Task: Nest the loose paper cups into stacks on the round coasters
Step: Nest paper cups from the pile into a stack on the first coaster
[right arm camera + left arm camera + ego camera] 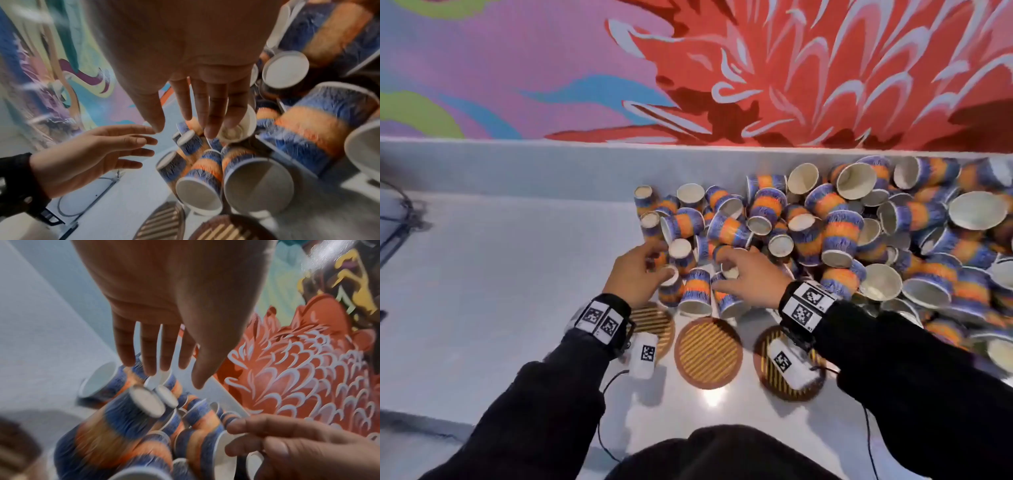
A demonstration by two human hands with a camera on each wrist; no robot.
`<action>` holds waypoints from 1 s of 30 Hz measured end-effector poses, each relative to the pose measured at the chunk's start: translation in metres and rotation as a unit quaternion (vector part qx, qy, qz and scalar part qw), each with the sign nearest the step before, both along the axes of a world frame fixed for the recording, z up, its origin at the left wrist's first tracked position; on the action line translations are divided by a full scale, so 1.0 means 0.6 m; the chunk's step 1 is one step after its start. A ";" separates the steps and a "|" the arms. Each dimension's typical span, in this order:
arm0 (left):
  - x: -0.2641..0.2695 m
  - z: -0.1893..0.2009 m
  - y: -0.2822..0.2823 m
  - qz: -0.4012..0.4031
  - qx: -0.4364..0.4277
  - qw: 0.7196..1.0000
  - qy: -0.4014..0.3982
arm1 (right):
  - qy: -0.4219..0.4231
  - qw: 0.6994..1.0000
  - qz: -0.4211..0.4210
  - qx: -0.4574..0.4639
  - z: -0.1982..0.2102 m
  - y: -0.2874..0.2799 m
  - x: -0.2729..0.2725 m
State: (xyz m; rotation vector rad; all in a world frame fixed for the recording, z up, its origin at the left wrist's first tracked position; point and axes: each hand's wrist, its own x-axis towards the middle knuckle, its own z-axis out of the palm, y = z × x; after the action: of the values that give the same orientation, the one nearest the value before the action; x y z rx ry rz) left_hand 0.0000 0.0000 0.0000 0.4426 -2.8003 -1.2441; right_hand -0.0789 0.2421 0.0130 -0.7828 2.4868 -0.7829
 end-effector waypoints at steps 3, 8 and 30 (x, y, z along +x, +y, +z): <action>0.000 -0.028 0.012 0.005 -0.025 1.000 -0.007 | -0.040 0.999 -0.027 0.008 -0.028 -0.019 0.006; -0.004 -0.080 0.000 0.020 -0.011 0.998 -0.054 | -0.080 0.994 -0.065 0.024 -0.055 -0.057 0.011; 0.016 -0.107 -0.159 -0.106 0.155 0.980 -0.066 | -0.168 0.927 -0.335 -0.028 -0.135 -0.168 0.060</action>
State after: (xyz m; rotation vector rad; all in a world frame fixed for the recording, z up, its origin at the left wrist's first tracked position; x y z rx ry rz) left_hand 0.0099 -0.0953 -0.0641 0.2503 -2.8266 -1.7717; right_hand -0.0429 0.1411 -0.0677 0.2196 2.4058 -1.1018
